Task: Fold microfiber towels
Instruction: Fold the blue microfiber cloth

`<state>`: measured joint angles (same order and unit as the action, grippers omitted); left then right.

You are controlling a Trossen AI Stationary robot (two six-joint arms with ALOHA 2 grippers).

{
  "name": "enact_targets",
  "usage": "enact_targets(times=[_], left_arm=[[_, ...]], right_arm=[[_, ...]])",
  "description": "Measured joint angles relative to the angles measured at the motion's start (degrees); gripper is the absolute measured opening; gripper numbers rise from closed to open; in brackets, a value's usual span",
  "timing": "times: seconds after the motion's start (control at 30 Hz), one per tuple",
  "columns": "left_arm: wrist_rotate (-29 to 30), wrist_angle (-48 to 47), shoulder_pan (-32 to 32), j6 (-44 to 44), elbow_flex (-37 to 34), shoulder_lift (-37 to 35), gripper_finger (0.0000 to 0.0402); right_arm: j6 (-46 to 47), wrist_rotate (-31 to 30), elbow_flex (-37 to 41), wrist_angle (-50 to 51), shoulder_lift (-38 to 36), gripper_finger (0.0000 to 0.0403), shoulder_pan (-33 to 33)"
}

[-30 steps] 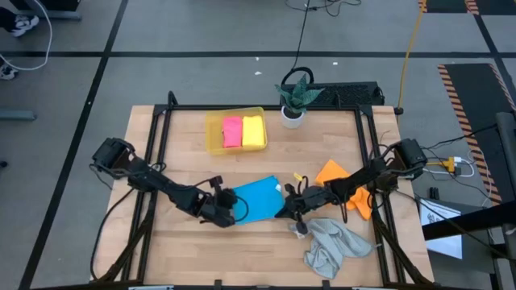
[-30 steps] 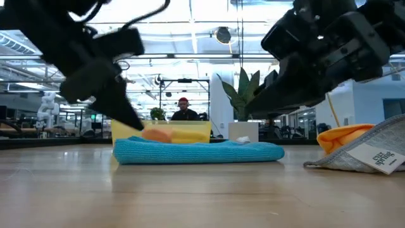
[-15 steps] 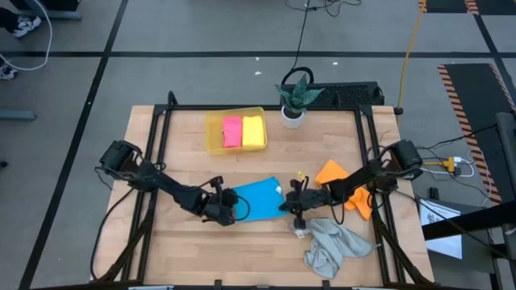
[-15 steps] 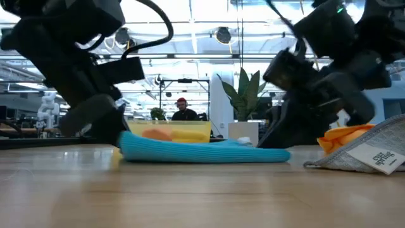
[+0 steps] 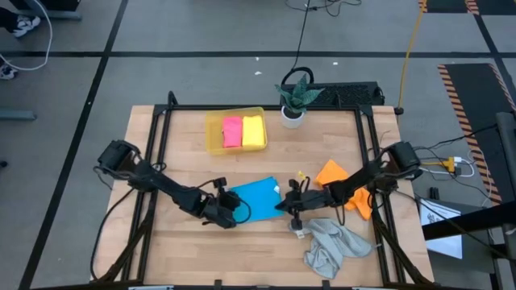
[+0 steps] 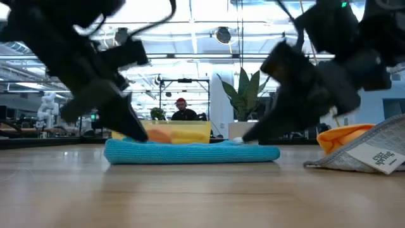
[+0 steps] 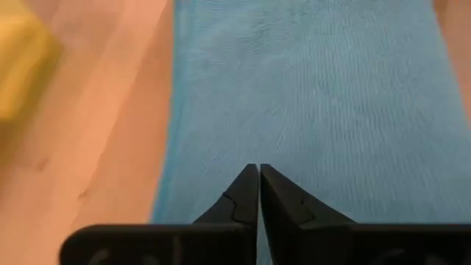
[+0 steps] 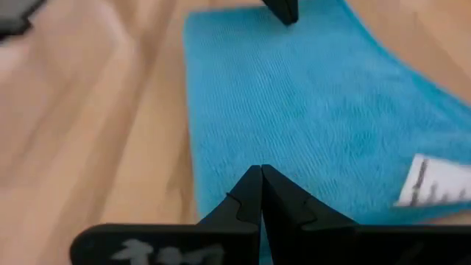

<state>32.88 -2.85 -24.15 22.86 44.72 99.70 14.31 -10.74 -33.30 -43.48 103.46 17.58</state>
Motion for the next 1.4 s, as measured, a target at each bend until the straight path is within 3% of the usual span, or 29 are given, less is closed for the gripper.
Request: enact_targets(times=[0.13, 0.33, 0.47, 0.57, 0.7, 0.83, 0.97, 1.23, 1.4], left_arm=[[1.38, 1.83, 0.96, 0.50, -0.23, 3.80, 0.0019], [3.14, 7.93, 1.28, -1.18, -0.24, 5.35, 0.0003], [3.36, 15.09, 0.23, -7.28, -0.08, 4.18, 0.0015], [6.60, 15.41, -0.24, -9.20, -0.33, 3.82, 0.0019], [12.48, 11.82, -0.23, -6.24, -0.25, 3.76, 0.0008], [18.24, 2.30, -0.11, 4.05, -0.25, 3.76, 0.0006], [14.49, -4.98, 0.70, 11.07, -0.28, 3.80, 0.0009], [13.22, -6.49, 0.97, 13.42, -1.40, 3.61, 0.0013], [13.79, -5.45, -1.25, 12.92, -1.01, 0.86, 0.0003]], right_arm=[[1.03, 0.02, -0.08, 4.51, 0.67, 0.0000, -0.07], [2.15, -2.85, 0.07, 13.72, -4.43, 0.0000, 3.24], [1.53, -6.70, 0.04, 9.08, -7.62, 0.0000, 4.60], [1.07, -10.92, -0.02, 4.41, -7.16, 0.0000, 3.30], [0.03, -16.33, -0.02, 2.17, -4.27, 0.0000, -0.65], [1.57, -16.26, 0.07, 3.15, -0.43, 0.0000, -5.18], [1.53, -17.71, -0.02, 3.91, 1.28, 0.0000, -7.41], [-0.63, -25.65, 0.00, 7.27, -1.82, 0.0000, -5.07], [-0.46, -23.44, 0.00, 5.18, -3.30, 0.0000, -2.44]])
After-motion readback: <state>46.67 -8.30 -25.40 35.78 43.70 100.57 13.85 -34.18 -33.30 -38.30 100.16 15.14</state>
